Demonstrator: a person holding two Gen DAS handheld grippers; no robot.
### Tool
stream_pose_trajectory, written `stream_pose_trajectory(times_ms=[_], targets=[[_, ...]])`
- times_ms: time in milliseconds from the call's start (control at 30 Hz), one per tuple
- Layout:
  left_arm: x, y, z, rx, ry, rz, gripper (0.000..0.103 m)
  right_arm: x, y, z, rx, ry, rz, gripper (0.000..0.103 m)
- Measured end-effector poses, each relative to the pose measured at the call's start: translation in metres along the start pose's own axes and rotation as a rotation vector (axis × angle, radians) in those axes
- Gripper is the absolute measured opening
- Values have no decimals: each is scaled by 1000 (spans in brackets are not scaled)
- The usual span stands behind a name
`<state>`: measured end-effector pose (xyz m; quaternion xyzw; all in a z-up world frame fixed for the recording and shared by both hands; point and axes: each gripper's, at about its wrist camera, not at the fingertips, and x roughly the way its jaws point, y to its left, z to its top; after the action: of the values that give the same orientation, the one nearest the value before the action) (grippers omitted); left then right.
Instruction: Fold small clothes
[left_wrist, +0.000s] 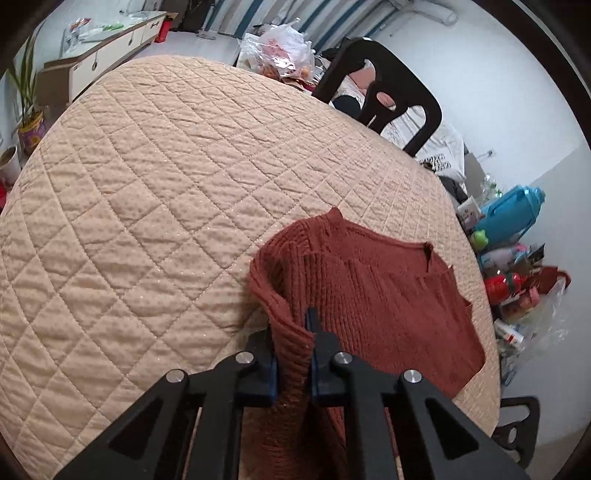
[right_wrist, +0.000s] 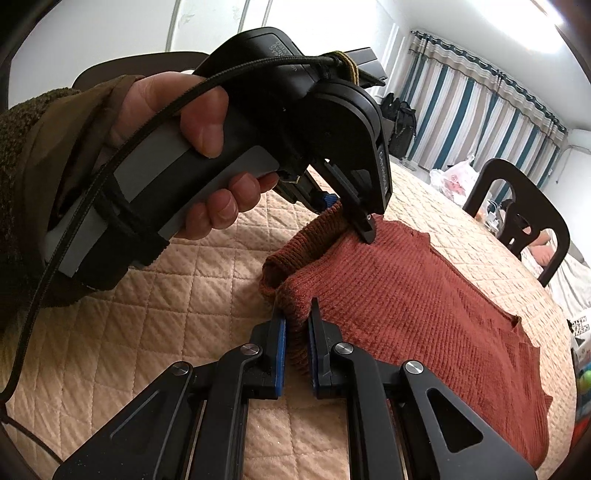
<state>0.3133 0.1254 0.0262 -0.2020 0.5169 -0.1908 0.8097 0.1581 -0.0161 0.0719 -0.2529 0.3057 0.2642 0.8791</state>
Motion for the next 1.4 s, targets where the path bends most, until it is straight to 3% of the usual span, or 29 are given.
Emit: stream_pose_trajectory(times_ms=[633, 1000, 1400], targets=[[-70, -19, -20, -3, -96, 29, 13, -45, 4, 7, 44, -147, 44, 9], [-62, -87, -14, 50, -128, 5, 13, -72, -32, -12, 144, -197, -8, 8], [-30, -156, -7, 114, -99, -11, 13, -100, -72, -40, 272, -220, -19, 8]])
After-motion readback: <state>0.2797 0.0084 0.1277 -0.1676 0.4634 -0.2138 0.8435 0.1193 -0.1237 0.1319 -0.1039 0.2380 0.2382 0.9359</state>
